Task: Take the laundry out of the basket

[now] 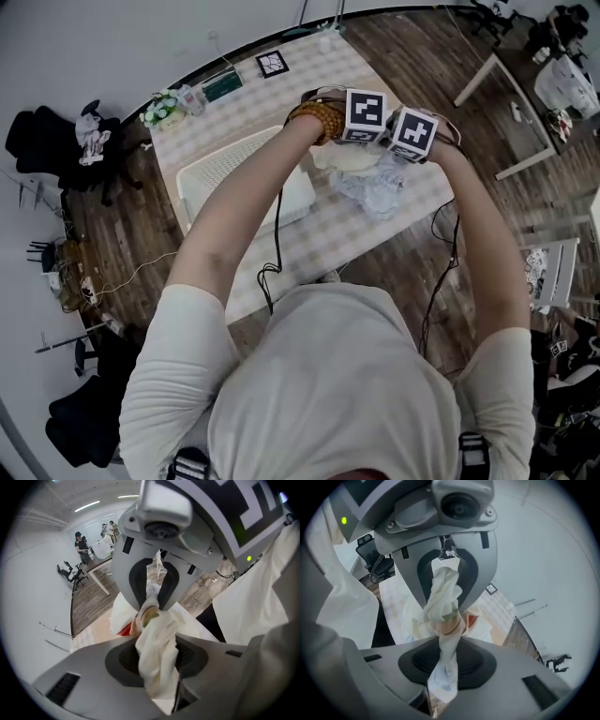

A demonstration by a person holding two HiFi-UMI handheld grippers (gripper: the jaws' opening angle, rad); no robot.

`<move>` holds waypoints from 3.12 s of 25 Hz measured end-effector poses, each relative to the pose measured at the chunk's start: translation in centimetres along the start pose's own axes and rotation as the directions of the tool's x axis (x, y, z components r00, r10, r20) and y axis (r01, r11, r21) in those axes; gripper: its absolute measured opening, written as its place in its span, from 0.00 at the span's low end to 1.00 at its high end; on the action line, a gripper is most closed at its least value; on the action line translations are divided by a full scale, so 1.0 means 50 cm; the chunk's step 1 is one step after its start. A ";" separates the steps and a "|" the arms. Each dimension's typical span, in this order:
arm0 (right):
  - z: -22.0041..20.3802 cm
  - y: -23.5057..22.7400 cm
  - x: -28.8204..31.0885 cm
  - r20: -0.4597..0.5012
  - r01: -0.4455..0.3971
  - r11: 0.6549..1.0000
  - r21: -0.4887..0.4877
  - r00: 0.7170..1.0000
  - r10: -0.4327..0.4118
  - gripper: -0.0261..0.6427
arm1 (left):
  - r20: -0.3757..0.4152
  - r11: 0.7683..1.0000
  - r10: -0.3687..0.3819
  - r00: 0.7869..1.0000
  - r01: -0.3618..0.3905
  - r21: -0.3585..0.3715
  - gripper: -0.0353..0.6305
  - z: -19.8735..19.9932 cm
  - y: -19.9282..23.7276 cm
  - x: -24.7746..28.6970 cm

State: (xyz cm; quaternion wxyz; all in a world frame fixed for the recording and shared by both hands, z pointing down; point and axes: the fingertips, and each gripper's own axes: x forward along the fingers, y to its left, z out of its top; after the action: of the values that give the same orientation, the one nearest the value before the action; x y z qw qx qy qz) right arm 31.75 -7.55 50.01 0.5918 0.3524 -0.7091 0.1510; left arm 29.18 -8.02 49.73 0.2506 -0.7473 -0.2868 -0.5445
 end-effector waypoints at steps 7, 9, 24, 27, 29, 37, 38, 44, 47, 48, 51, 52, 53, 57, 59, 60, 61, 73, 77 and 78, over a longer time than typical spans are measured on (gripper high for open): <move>-0.083 0.016 0.027 -0.015 -0.023 0.998 0.056 1.000 0.024 0.20 | -0.008 0.997 -0.060 0.998 0.060 0.042 0.28 0.056 -0.005 0.069; -0.095 0.027 0.053 -0.018 -0.039 0.998 0.056 0.999 0.040 0.20 | -0.013 0.996 -0.080 0.997 0.080 0.033 0.28 0.052 -0.011 0.099; -0.168 0.145 0.335 -0.012 -0.233 0.970 0.069 0.972 0.235 0.20 | -0.045 0.972 -0.233 0.972 0.233 0.017 0.28 -0.013 -0.076 0.391; -0.184 0.197 0.375 -0.001 -0.284 0.954 0.091 0.958 0.285 0.20 | -0.069 0.958 -0.283 0.957 0.285 0.019 0.28 -0.026 -0.123 0.435; -0.191 0.203 0.404 0.006 -0.296 0.949 0.104 0.955 0.297 0.21 | -0.068 0.956 -0.292 0.954 0.293 0.016 0.28 -0.037 -0.125 0.465; -0.199 0.202 0.457 0.018 -0.286 0.952 0.110 0.958 0.286 0.21 | -0.065 0.957 -0.288 0.955 0.288 -0.006 0.28 -0.060 -0.117 0.517; -0.200 0.203 0.458 0.019 -0.288 0.951 0.113 0.957 0.288 0.21 | -0.067 0.958 -0.288 0.955 0.288 -0.009 0.28 -0.060 -0.117 0.519; -0.197 0.196 0.427 0.053 -0.288 0.946 0.147 0.958 0.283 0.28 | -0.045 0.970 -0.241 0.969 0.239 -0.049 0.38 -0.050 -0.115 0.490; -0.204 0.177 0.396 0.056 -0.238 0.956 0.170 0.971 0.232 0.32 | -0.017 0.977 -0.197 0.980 0.195 -0.090 0.43 -0.048 -0.104 0.456; -0.202 0.173 0.385 0.071 -0.228 0.957 0.178 0.973 0.219 0.33 | 0.002 0.977 -0.179 0.984 0.178 -0.114 0.43 -0.046 -0.101 0.441; -0.191 0.161 0.351 0.120 -0.199 0.960 0.197 0.977 0.177 0.34 | 0.068 0.976 -0.110 0.992 0.121 -0.180 0.43 -0.043 -0.085 0.394; -0.189 0.156 0.340 0.131 -0.184 0.962 0.203 0.979 0.159 0.34 | 0.088 0.974 -0.085 0.993 0.101 -0.201 0.43 -0.043 -0.079 0.379; -0.187 0.150 0.329 0.143 -0.168 0.963 0.210 0.980 0.140 0.34 | 0.108 0.972 -0.060 0.992 0.083 -0.221 0.43 -0.042 -0.074 0.364; -0.169 0.119 0.273 0.206 -0.115 0.958 0.262 0.977 0.061 0.34 | 0.183 0.955 0.019 0.983 0.036 -0.293 0.43 -0.040 -0.068 0.310; -0.155 0.108 0.243 0.244 -0.097 0.951 0.295 0.970 0.024 0.34 | 0.233 0.937 0.061 0.971 0.024 -0.348 0.43 -0.039 -0.069 0.281; -0.148 0.104 0.231 0.265 -0.090 0.946 0.311 0.964 0.004 0.34 | 0.259 0.924 0.088 0.962 0.018 -0.381 0.43 -0.039 -0.068 0.265; -0.140 0.099 0.220 0.290 -0.082 0.941 0.329 0.957 -0.018 0.34 | 0.284 0.910 0.118 0.951 0.011 -0.415 0.43 -0.040 -0.065 0.248; 0.081 0.093 0.013 0.634 -0.113 0.856 0.504 0.722 -0.278 0.25 | 0.568 0.726 0.559 0.604 -0.025 -0.687 0.33 -0.086 -0.091 -0.037; 0.168 0.114 -0.063 0.723 -0.153 0.864 0.479 0.626 -0.291 0.22 | 0.561 0.653 0.686 0.463 -0.052 -0.756 0.26 -0.120 -0.131 -0.133; 0.187 0.120 -0.082 0.741 -0.156 0.869 0.470 0.604 -0.292 0.20 | 0.555 0.636 0.714 0.426 -0.064 -0.769 0.19 -0.128 -0.142 -0.157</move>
State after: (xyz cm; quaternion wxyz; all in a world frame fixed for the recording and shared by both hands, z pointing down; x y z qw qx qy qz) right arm 21.01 -7.89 44.96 0.1112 0.5475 -0.8193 0.1292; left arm 17.98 -8.59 44.47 -0.0623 -0.9921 0.0365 -0.1024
